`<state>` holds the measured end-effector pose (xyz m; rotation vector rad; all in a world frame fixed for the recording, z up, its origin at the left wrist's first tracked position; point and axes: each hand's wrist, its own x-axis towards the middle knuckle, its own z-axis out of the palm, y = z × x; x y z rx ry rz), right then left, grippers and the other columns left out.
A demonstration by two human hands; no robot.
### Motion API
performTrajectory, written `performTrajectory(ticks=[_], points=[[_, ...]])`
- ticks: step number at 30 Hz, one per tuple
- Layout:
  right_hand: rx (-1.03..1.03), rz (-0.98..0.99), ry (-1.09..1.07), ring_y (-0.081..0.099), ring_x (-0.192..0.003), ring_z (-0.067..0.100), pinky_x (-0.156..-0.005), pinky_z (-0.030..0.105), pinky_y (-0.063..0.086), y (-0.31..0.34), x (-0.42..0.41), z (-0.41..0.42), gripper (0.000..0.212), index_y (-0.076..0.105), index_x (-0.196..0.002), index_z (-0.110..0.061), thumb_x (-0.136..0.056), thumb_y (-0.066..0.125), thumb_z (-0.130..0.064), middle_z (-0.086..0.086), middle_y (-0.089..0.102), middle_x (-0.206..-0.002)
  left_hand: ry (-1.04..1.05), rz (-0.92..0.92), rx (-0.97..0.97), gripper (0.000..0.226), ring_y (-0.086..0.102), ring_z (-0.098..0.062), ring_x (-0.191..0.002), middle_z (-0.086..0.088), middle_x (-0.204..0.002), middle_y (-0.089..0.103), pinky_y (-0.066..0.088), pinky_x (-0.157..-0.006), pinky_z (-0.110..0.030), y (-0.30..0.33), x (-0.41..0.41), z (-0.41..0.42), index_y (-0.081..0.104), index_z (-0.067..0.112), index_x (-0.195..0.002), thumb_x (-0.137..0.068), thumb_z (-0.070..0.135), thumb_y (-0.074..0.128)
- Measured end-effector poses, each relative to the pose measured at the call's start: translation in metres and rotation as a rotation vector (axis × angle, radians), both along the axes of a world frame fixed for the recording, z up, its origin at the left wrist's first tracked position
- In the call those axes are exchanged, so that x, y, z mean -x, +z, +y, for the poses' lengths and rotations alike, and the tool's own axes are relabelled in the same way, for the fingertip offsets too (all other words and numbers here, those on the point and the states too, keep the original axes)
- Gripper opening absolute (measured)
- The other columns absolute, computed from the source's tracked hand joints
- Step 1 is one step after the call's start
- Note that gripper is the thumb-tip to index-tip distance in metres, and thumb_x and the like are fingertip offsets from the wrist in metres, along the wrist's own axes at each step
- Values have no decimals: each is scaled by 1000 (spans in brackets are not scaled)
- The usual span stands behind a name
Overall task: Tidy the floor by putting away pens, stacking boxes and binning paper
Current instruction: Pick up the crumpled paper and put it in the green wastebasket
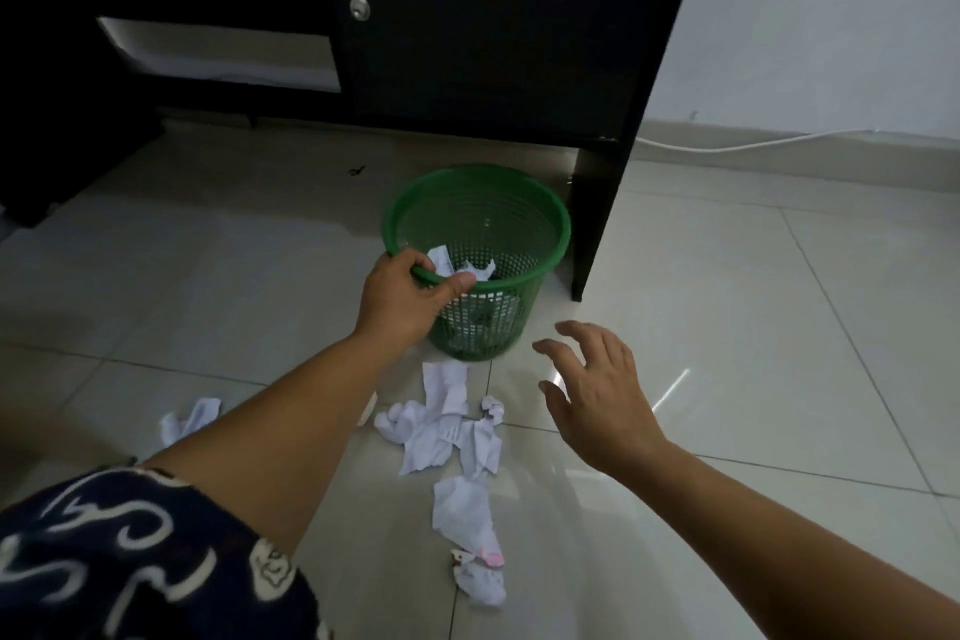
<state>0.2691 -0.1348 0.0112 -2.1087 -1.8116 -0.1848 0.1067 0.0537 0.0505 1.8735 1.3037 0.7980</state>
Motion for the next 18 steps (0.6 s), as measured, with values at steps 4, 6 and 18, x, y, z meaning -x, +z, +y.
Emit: performTrajectory(ticks=[4, 6, 18], points=[[203, 97, 50, 56, -110, 30, -88, 39, 49, -23, 10, 8, 43, 59, -126, -21, -85, 71, -23, 7, 57, -123, 93, -23, 24, 45, 58, -22, -87, -10, -100, 60, 36, -62, -23, -4, 9, 17, 57, 20, -81, -66, 57, 78], [365, 123, 65, 54, -112, 26, -92, 35, 48, -25, 18, 8, 43, 55, -132, -24, -91, 62, -31, 3, 54, -128, 137, -36, 26, 44, 57, -22, -89, -11, -103, 60, 35, -64, -22, -1, 16, 21, 57, 17, -81, -68, 53, 79], [794, 360, -1, 36, -136, 38, -109, 44, 39, -60, 70, 37, 99, 11, -153, -36, -77, 66, -66, 13, 15, -157, 197, 84, 37, 54, 60, -23, -87, -12, -102, 62, 37, -64, -24, 2, 81, 34, 55, 21, -85, -66, 70, 69]])
